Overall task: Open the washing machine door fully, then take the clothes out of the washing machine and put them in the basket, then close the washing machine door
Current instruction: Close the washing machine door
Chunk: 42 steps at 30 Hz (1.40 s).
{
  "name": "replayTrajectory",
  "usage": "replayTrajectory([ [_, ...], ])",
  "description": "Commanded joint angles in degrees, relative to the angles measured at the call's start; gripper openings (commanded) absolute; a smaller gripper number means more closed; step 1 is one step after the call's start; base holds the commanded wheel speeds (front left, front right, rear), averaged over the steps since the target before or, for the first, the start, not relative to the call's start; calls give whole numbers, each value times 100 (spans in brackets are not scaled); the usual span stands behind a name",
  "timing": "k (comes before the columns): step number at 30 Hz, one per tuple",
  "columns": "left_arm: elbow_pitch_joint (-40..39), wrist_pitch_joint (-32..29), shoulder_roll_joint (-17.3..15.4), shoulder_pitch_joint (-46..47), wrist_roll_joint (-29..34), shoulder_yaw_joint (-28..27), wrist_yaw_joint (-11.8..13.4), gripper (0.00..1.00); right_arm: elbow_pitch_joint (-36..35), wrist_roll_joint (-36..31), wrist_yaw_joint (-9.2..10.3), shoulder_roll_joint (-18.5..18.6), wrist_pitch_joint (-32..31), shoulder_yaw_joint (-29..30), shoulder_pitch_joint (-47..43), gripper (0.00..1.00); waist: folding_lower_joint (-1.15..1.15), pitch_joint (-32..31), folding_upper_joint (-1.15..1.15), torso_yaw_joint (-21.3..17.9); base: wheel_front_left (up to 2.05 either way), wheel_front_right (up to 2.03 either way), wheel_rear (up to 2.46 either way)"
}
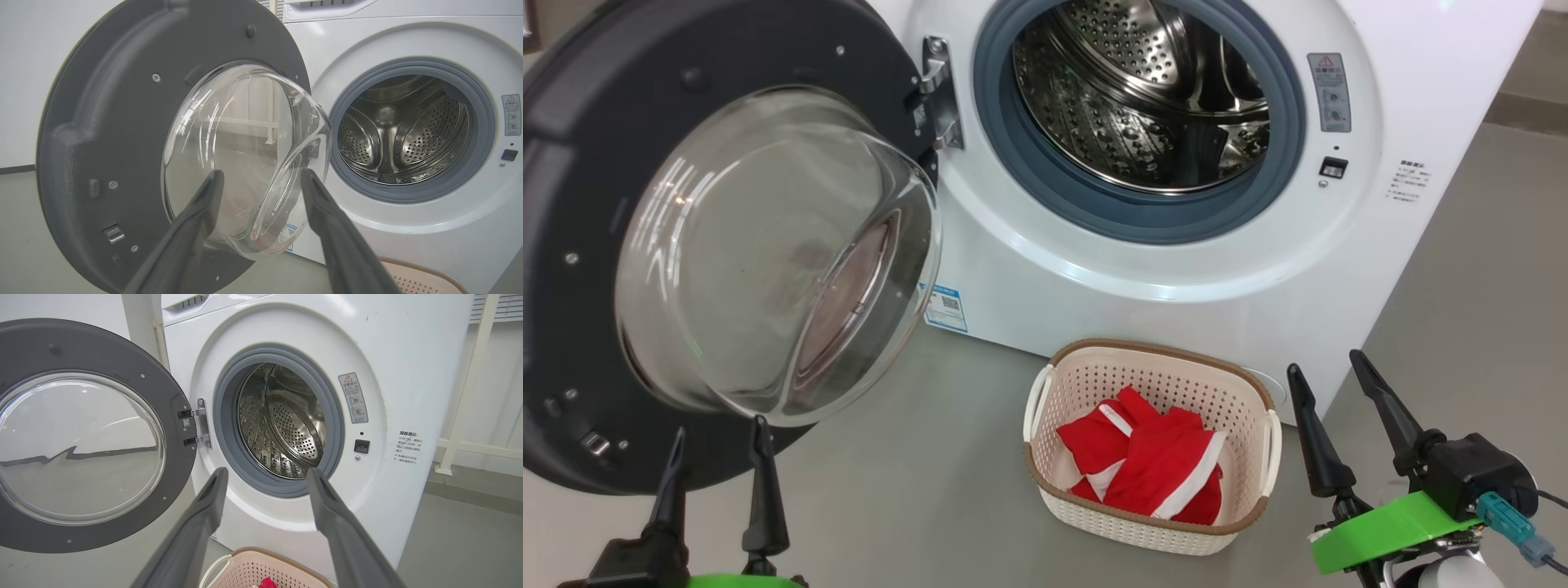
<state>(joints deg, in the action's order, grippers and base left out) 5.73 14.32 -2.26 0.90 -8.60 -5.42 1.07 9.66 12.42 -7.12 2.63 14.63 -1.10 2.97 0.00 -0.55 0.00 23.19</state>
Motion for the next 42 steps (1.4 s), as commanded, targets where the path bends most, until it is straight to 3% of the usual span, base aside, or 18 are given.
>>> replayTrajectory([
  [1,-183,68,-63,45,32,-163,48,100,-146,-30,-36,25,37,-153,68,100,0,-55,0,62,0,0,0],
  [21,-130,68,-68,3,-18,-148,283,100,-74,19,-36,25,37,-210,42,100,0,-114,0,143,0,0,0],
  [22,-135,68,-70,5,-17,-148,294,79,-71,18,-36,25,37,-211,46,100,0,-113,0,138,0,0,0],
  [23,-142,68,-73,7,-13,-148,306,30,-70,16,-36,25,37,-211,50,100,0,-111,0,133,0,0,0],
  [24,-160,68,-81,13,13,-151,337,0,-71,13,-36,25,37,-207,53,100,0,-108,0,129,0,0,0],
  [29,-387,68,-187,192,211,-291,632,0,-68,-17,-36,25,37,-191,48,100,0,-99,0,109,0,0,0],
  [34,-779,68,-492,588,306,-567,767,0,-55,-45,-36,25,37,-177,47,100,0,-109,0,78,0,0,0],
  [39,-931,68,-858,1127,242,-903,812,0,-42,-59,-36,25,37,-164,51,100,0,-112,0,42,0,0,0],
  [42,-684,68,-956,1604,-289,-1273,718,0,-37,-71,-36,25,37,-155,54,100,0,-100,0,22,0,0,0],
])
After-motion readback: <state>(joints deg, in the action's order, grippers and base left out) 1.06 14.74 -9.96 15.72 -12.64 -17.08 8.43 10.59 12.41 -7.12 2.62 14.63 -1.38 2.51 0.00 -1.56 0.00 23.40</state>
